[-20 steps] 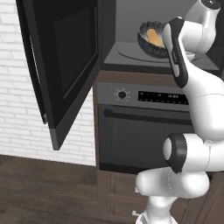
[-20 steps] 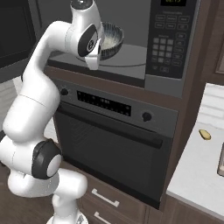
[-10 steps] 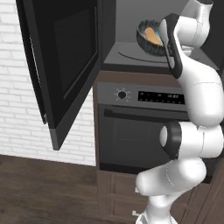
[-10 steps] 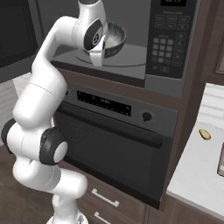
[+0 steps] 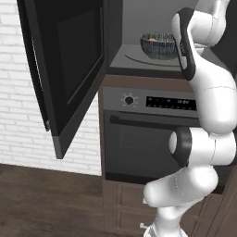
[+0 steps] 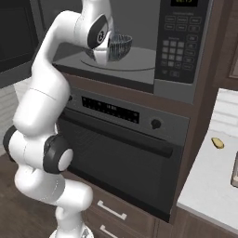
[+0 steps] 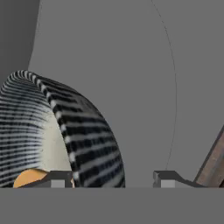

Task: Pick the squash from the sink and place it in the bowl. Then pick the bowl and place it in the microwave. Then close the microwave door and press the start button.

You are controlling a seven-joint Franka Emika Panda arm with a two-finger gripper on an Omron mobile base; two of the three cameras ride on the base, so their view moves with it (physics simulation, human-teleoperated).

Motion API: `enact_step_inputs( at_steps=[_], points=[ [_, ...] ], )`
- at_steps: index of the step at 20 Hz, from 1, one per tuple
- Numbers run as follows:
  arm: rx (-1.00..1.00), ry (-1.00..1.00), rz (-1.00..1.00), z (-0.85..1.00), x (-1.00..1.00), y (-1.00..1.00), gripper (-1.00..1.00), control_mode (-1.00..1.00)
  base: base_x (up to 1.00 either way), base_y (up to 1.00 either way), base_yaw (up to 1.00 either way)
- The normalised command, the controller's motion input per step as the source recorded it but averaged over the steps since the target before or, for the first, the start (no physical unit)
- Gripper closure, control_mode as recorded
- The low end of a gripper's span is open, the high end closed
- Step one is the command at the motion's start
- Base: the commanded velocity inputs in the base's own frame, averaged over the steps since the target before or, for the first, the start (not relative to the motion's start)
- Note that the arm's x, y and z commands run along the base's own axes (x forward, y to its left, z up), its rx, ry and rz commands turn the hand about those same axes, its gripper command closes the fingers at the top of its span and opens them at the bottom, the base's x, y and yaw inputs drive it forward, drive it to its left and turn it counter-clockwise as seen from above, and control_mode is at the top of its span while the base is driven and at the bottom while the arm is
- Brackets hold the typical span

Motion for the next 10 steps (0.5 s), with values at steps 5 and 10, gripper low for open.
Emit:
enact_step_inputs(
  at_steps=[5,10],
  points=[
    [0.0,-0.68,0.01,-0.02,-0.37,0.09,-1.0,-1.0,0.0,0.0,0.0],
    [0.03,-0.32,0.02,0.18,-0.91,0.1,-1.0,-1.0,0.0,0.0,0.0]
  ],
)
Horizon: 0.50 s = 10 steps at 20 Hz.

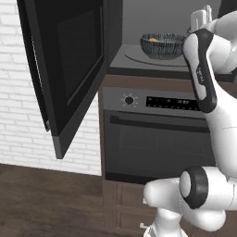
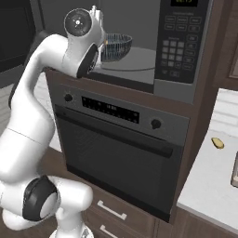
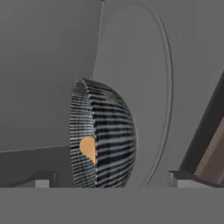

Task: Pick the squash from the sink and place it in the bowl. Then pick the bowl and place it in the microwave. Then close the microwave door and press the start button.

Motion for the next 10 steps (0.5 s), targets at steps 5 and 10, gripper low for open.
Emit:
enact_step_inputs(
  at_steps=[5,10],
  points=[
    [0.03,-0.12,0.06,0.4,-1.0,0.18,-1.0,-1.0,0.0,0.0,0.0],
    [0.0,-0.19,0.0,0.22,-1.0,0.18,-1.0,-1.0,0.0,0.0,0.0]
  ],
)
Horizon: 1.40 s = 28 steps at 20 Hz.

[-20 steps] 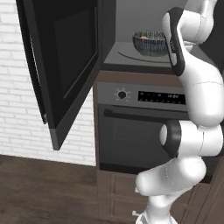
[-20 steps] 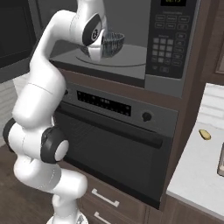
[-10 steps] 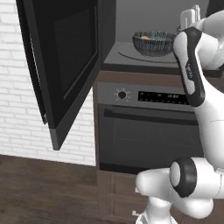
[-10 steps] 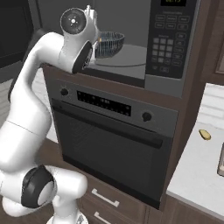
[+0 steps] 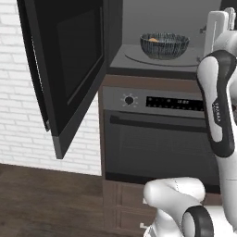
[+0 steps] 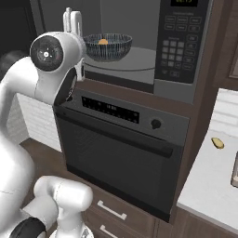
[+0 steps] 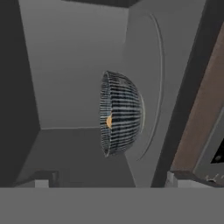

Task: Pick the squash from the sink and place it in the bowl. Then pick the bowl and place it in the microwave. Then close the microwave door and press the start button.

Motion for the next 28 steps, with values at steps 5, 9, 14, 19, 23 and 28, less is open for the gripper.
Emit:
enact_step_inputs(
  at_steps=[5,9,14,19,23,28],
  points=[
    [0.04,-0.03,0.0,0.13,-1.0,0.16,-1.0,-1.0,0.0,0.0,0.0],
    [0.07,0.01,0.0,-0.08,-1.0,0.28,-1.0,-1.0,0.0,0.0,0.0],
    [0.0,-0.1,-0.01,-0.11,-0.97,0.42,-1.0,-1.0,0.0,0.0,0.0],
    [0.0,-0.06,-0.08,0.0,-0.7,0.75,-1.0,-1.0,0.0,0.0,0.0],
    [0.0,-0.02,-0.16,0.0,-0.51,0.72,-1.0,-1.0,0.0,0.0,0.0],
    [0.05,0.0,-0.15,-0.01,-0.42,0.69,-1.0,-1.0,0.0,0.0,0.0]
  ],
)
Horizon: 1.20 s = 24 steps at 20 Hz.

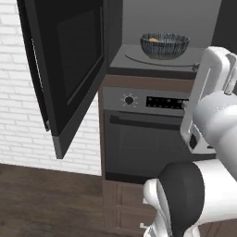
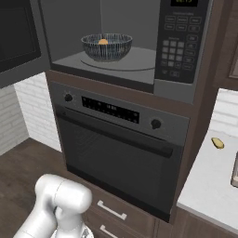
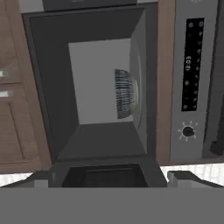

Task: Pick the squash from the sink and place it in the bowl. Then pick the bowl and place it in the microwave. Then close the microwave door and press the start button.

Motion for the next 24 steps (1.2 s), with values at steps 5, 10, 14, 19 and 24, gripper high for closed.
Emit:
enact_step_inputs(
  at_steps=[5,10,14,19,24],
  points=[
    [0.11,0.0,-0.15,0.0,-0.9,0.14,-1.0,-1.0,0.0,0.0,0.0],
    [0.15,0.0,-0.05,-0.15,-0.81,0.3,-1.0,-1.0,0.0,0.0,0.0],
    [0.19,0.01,0.0,-0.56,-0.22,0.72,-1.0,-1.0,0.0,0.0,0.0],
    [0.09,0.0,0.0,-0.59,-0.14,0.61,-1.0,-1.0,0.0,0.0,0.0],
    [-0.02,0.0,0.0,-0.39,-0.02,0.75,-1.0,-1.0,0.0,0.0,0.0]
  ],
)
